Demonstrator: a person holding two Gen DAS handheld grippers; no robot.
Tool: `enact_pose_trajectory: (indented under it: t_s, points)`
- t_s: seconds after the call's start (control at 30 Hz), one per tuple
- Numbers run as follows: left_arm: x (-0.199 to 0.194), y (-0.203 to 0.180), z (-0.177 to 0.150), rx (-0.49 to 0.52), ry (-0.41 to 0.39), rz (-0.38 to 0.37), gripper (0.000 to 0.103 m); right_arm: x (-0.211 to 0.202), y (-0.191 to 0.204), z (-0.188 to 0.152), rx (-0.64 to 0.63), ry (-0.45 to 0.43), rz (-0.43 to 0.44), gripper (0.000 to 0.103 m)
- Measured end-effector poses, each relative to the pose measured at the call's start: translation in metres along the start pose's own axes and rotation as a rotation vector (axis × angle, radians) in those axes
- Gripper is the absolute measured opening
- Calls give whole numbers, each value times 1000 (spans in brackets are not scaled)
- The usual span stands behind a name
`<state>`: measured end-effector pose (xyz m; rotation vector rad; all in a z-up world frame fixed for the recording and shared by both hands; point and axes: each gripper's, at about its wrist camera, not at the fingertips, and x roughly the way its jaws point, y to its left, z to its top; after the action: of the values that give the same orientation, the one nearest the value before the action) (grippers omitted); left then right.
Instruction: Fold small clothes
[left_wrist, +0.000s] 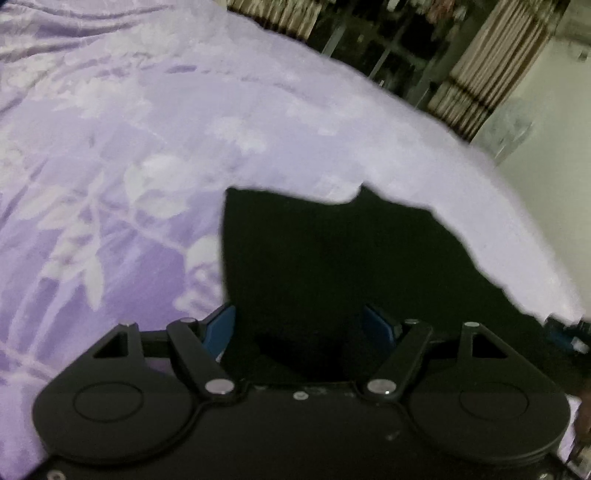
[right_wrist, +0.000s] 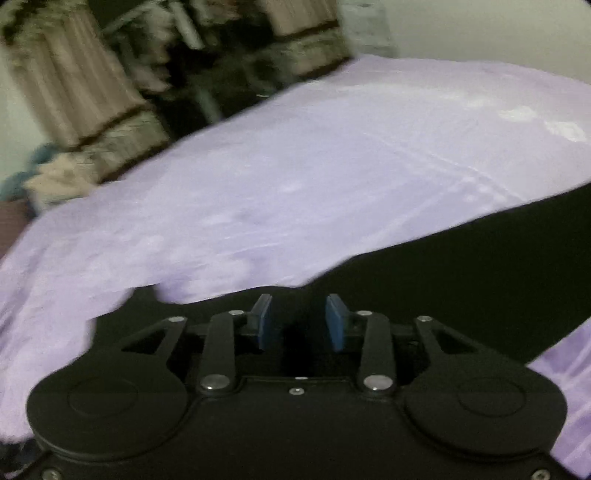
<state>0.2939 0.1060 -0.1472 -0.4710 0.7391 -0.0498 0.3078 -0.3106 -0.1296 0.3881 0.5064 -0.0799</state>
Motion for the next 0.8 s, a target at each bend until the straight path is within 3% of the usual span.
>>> enact_pose_trajectory:
  t_s: [0.1,0.2,0.23,0.37,0.5,0.57,0.8]
  points:
    - [9,-6,0,20,20,14,76,-2,6,-12,-46,94,108,27]
    - [24,-1,-6,47,85,72,77,8,5,-25,-109,155,24,25]
    - [26,2,-7,61,96,90,77,10,0,-26,-105,163,-18,15]
    - [20,5,-10,102,93,125,78,0,-33,-23,29,175,44,15]
    - [-3,-2,-10,126,64,114,78,-40,-66,-14,89,107,11,36]
    - [-14,-3,-13,131,45,92,78,-58,-102,-5,162,61,-31,36]
    - [-30,-16,-20,118,42,68,78,-105,-231,17,420,-81,-294,37]
